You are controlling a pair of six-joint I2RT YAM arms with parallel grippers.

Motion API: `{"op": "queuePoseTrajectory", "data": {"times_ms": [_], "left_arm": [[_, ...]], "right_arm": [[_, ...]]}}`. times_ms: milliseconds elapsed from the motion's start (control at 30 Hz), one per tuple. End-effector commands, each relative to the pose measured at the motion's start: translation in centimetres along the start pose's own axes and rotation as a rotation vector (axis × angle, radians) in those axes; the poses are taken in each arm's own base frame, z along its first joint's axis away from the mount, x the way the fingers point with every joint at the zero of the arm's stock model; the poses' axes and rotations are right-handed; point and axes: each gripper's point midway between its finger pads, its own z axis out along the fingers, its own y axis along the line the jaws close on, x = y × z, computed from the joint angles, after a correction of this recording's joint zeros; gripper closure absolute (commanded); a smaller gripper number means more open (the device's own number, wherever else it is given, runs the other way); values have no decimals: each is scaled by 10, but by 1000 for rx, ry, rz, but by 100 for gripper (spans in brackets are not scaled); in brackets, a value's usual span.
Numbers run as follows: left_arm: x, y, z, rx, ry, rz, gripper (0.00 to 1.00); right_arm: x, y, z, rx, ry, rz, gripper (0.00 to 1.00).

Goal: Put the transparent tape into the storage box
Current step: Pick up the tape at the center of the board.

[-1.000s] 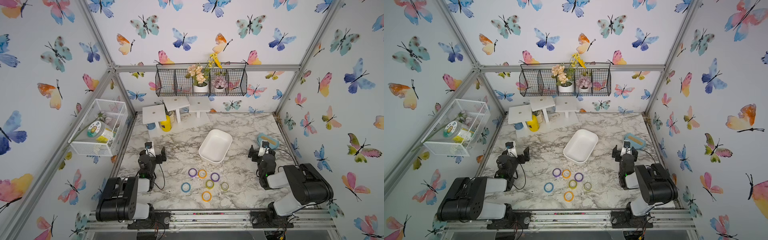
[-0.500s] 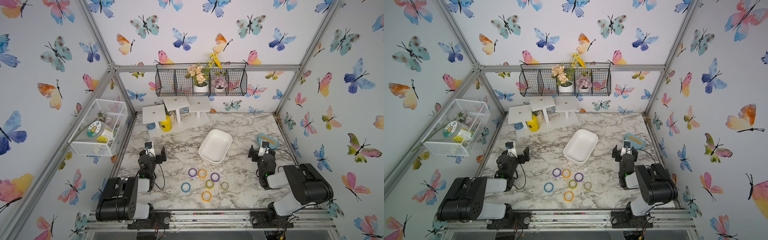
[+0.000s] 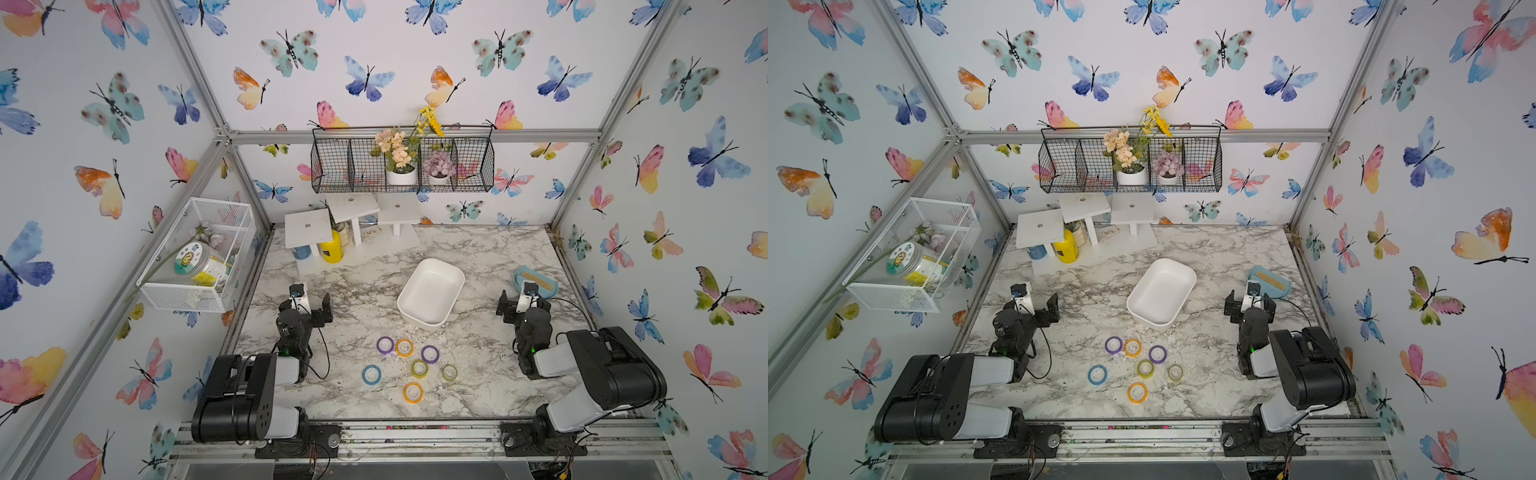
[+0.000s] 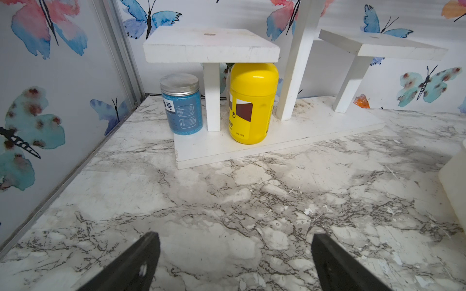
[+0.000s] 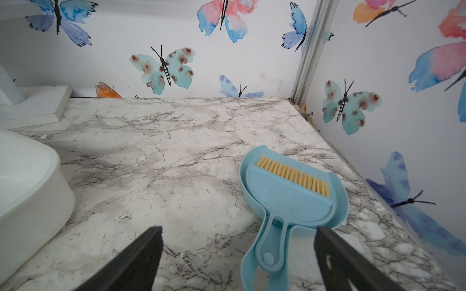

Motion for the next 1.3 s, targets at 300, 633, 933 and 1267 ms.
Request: {"op": "queuePoseTrajectory", "data": {"times_ms": [300,633,933,1267], "left_arm": [[-4,1,0,-12,-17,12,1],[-71,-5,-13,-17,-54,-79,1],[-84,6,-35,-102,42,-476,1],[-80,-80,-48,340,156,-437,1]], "right_arm": [[-9,-4,1,17,-26,18,1],[-64,-20,-7,91,20,102,1],[-96,2,-54,-101,177,263,1],[-78,67,-90,-492,414,309,1]]}}
